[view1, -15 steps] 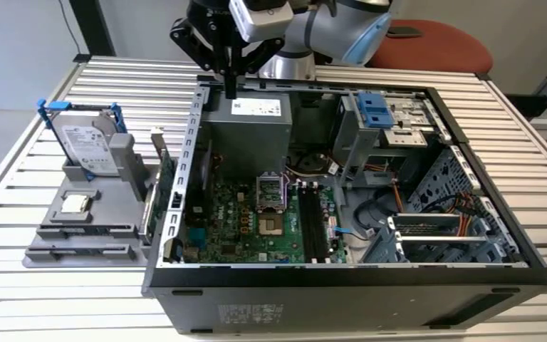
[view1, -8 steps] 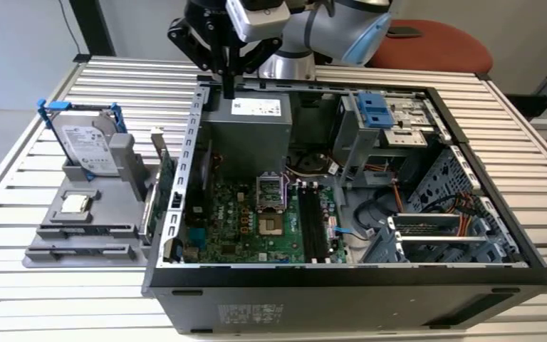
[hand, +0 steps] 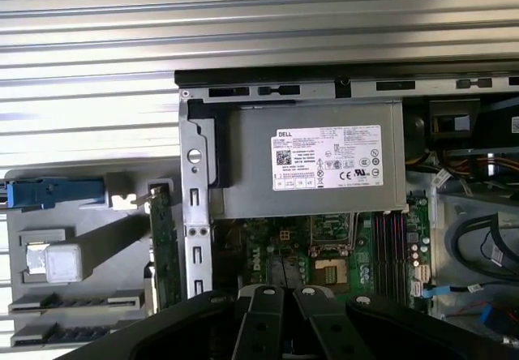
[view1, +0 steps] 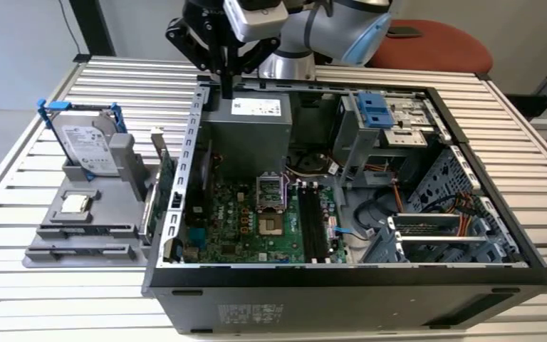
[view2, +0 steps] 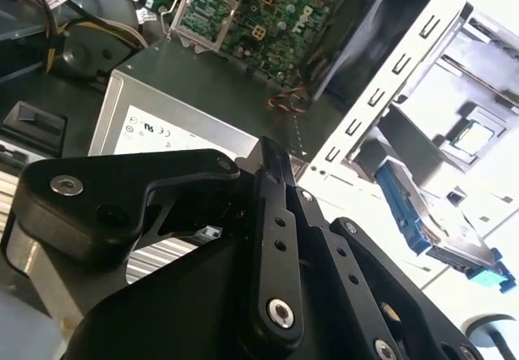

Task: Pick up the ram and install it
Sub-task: 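Reach for the ram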

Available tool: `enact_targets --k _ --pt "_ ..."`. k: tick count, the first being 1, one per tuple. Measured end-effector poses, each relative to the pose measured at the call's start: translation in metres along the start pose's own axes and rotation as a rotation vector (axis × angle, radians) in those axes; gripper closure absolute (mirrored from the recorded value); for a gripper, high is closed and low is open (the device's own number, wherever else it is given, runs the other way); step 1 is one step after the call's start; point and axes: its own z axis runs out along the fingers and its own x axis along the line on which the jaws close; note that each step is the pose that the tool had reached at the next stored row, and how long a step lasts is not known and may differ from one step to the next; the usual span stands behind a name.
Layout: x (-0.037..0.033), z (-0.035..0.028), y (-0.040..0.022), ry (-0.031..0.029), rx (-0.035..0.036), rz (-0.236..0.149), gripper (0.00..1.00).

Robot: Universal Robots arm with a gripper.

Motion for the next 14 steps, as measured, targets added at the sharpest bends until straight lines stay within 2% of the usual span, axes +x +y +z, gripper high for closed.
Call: enact_targets --k 6,10,14 --pt "0.0044 -0.0001 -0.0003 0.0002 0.0000 0.000 1.00" --pt "0.0103 -0.0002 -0.0007 0.0006 0.0000 0.000 1.00" --pt "0.0178 -0.0004 -0.0013 0.0043 0.0003 0.000 1.00"
